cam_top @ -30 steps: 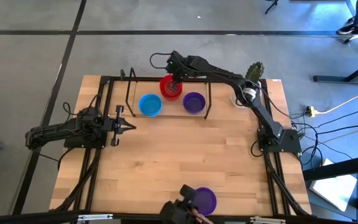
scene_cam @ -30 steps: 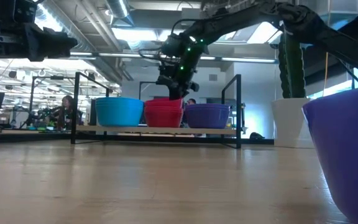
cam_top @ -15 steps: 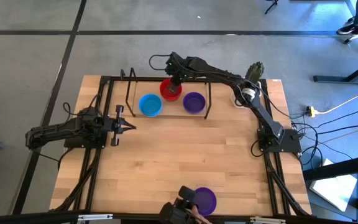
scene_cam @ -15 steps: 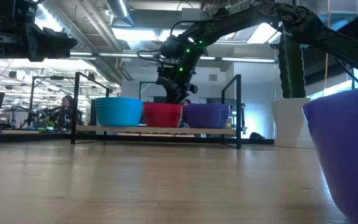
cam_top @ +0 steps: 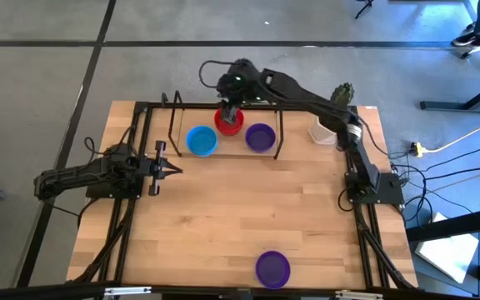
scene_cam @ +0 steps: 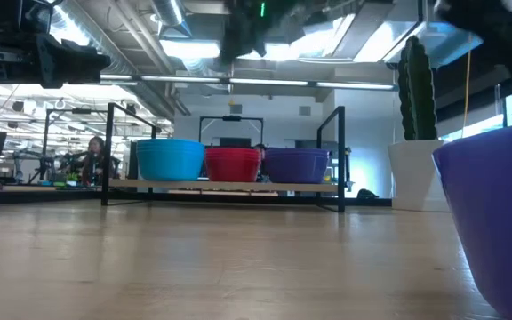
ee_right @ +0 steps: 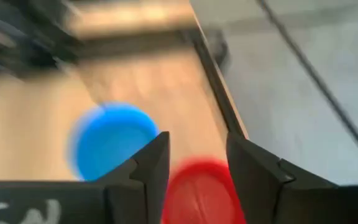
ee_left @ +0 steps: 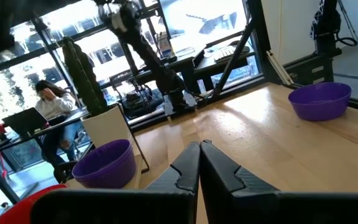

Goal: Pick & Place Mini bowls
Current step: Stack the purple bowl on top of the purple bowl on the shelf

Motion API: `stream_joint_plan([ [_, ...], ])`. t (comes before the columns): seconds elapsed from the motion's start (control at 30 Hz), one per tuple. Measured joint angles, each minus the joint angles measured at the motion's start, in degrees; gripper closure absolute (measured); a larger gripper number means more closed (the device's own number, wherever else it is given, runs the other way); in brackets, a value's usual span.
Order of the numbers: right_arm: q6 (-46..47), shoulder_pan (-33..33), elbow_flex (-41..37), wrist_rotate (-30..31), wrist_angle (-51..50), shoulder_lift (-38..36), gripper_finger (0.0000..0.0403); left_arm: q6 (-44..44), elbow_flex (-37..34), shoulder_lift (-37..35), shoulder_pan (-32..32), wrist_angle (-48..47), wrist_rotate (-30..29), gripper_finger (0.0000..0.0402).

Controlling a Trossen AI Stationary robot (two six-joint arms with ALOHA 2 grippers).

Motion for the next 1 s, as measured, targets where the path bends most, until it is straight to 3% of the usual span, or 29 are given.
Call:
stream_joint_plan([
  [0.13, -3.90, 7.13, 0.00, -1.04, 3.34, -8.18, 0.0293, 0.00, -0.02, 0.00, 0.00, -0.02, 0.00, 0.0395],
  [0.27, -6.02, 14.64, 0.02, 3.16, 2.85, -17.26, 0.0380, 0.00, -0.01, 0.00, 0.00, -0.02, -0.01, 0.0399],
  [0.37, -5.07, 20.05, 0.09, 5.97, -1.38, -23.71, 0.0392, 0.00, 0.00, 0.00, 0.00, -0.02, 0.00, 0.0398],
  [0.57, 2.31, 33.25, -3.33, 24.39, -13.59, -33.06, 0.0398, 0.00, 0.00, 0.00, 0.00, -0.02, 0.00, 0.0394],
  [0.8, 3.26, 47.55, -24.32, 44.15, -5.80, -46.84, 0.0400, 0.00, 0.00, 0.00, 0.00, -0.02, 0.00, 0.0399],
  [0.87, 3.30, 48.89, -32.06, 42.92, -1.63, -51.74, 0.0401, 0.00, 0.00, 0.00, -0.01, -0.02, 0.00, 0.0398],
  [1.0, 1.48, 49.20, -49.27, 32.17, 7.04, -61.64, 0.0401, 0.00, 0.00, 0.00, -0.02, -0.02, 0.00, 0.0393],
])
